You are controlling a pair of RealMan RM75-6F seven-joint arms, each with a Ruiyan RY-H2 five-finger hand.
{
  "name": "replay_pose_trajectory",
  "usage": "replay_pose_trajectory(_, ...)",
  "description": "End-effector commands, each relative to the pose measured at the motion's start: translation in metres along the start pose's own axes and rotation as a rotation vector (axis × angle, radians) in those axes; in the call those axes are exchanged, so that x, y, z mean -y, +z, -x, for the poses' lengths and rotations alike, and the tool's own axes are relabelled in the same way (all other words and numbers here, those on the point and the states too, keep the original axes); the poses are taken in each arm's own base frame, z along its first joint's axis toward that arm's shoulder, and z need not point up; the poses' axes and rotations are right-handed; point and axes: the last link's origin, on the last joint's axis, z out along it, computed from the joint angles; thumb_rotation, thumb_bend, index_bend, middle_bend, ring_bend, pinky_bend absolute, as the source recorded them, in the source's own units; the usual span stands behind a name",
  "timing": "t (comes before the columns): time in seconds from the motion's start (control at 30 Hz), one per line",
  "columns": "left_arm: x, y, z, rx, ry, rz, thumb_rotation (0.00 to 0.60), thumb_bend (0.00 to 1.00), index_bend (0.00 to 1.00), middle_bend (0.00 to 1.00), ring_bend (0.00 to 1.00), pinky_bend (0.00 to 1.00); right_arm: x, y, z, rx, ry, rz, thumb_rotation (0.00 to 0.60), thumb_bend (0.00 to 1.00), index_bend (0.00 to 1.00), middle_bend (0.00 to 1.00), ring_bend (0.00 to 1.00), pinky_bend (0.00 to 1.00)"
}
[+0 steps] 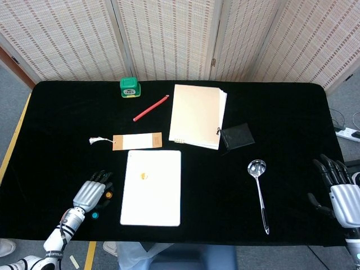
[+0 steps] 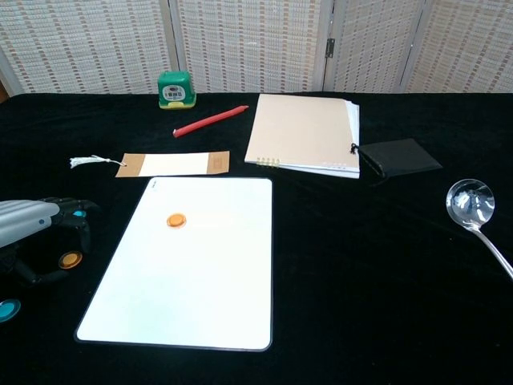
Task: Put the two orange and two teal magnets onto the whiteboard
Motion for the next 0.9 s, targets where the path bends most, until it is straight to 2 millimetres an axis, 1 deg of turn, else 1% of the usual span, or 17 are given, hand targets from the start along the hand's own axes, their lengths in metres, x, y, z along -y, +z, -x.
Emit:
replay_pose_trajectory(0.03, 0.001, 0.001, 0.001, 0.003, -0.001, -0.005, 0.600, 0.40, 0.43, 0.11, 0.00, 0.00, 0.000, 0.000, 0.000, 0.001, 0.000, 0.000, 0.600, 0.37, 0.00, 0.00, 0.00, 0.00)
replay_pose_trajectory(0.23, 0.004, 0.003, 0.002, 0.002, -0.003, -0.014, 0.600, 0.40, 0.46, 0.11, 0.00, 0.00, 0.001, 0.001, 0.001, 0.005, 0.000, 0.001, 0.600, 0.37, 0.00, 0.00, 0.00, 0.00)
replay_pose_trajectory(0.4, 0.006, 0.005, 0.002, -0.014, -0.011, -0.018, 0.600, 0.40, 0.53, 0.11, 0.00, 0.00, 0.001, 0.001, 0.000, 0.005, 0.000, 0.000, 0.600, 0.37, 0.00, 0.00, 0.00, 0.00)
replay_pose_trajectory(0.57, 0.007, 0.006, 0.001, -0.020, -0.015, -0.017, 0.600, 0.40, 0.53, 0.11, 0.00, 0.00, 0.002, 0.001, 0.000, 0.004, 0.000, 0.000, 0.600, 0.37, 0.00, 0.00, 0.00, 0.00)
replay_pose_trajectory(0.73, -0.003, 0.009, -0.011, -0.047, -0.032, 0.019, 0.600, 0.40, 0.53, 0.11, 0.00, 0.00, 0.002, 0.001, -0.001, 0.003, -0.003, -0.001, 0.600, 0.37, 0.00, 0.00, 0.00, 0.00)
replay_pose_trajectory(0.9, -0.021, 0.020, -0.026, -0.060, -0.051, 0.066, 0.600, 0.40, 0.53, 0.11, 0.00, 0.00, -0.001, 0.001, -0.001, 0.004, 0.002, 0.007, 0.600, 0.37, 0.00, 0.00, 0.00, 0.00)
